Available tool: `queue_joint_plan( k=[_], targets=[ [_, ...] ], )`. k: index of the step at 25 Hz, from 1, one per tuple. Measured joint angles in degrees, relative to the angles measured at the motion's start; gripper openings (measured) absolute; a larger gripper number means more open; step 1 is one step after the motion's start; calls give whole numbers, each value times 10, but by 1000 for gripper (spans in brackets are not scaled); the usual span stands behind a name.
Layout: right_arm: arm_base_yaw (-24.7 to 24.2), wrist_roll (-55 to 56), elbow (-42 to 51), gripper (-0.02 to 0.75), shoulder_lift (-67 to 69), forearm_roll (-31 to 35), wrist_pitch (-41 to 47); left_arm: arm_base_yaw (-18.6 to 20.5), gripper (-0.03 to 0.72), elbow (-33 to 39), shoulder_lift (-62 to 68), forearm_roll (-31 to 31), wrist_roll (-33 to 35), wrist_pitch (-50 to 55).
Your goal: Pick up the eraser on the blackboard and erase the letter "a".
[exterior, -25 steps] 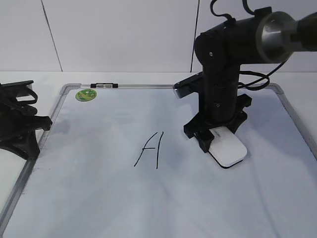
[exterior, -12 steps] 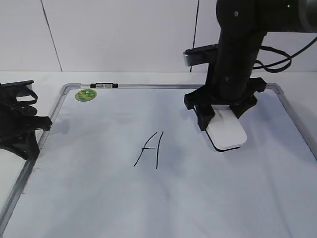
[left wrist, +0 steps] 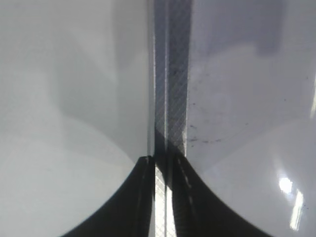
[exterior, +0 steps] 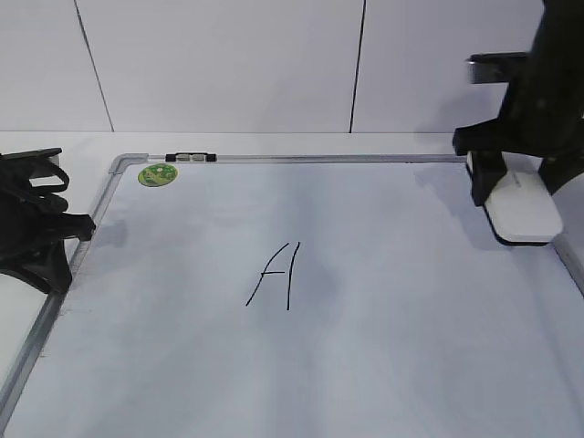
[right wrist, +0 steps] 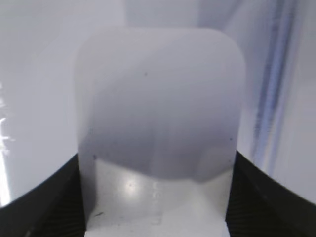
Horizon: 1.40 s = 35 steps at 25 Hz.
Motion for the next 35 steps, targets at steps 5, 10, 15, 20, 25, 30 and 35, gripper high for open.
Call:
queue_joint_plan(
  k=[5,10,15,20,25,30,35],
  targets=[
    [-63,-20,48,535,-8,0,0,0,96,0,0,0,0,0],
    [-90,-37,130,535,-26,-2,-44,0,98,0,0,0,0,-2],
    [-90,-71,150,535,-29,11,-85,0,99,0,0,0,0,-3],
    [-90,-87,150,535,-25,12,-110,0,102,0,0,0,0,-3],
    [-90,-89,150,535,0,11,-122,0,102,0,0,0,0,-3],
    [-90,-91,150,535,25,9,-125,0,103,0,0,0,0,-3],
    [-90,-91,150,535,25,7,-125,0,107,0,0,0,0,-3]
  ],
)
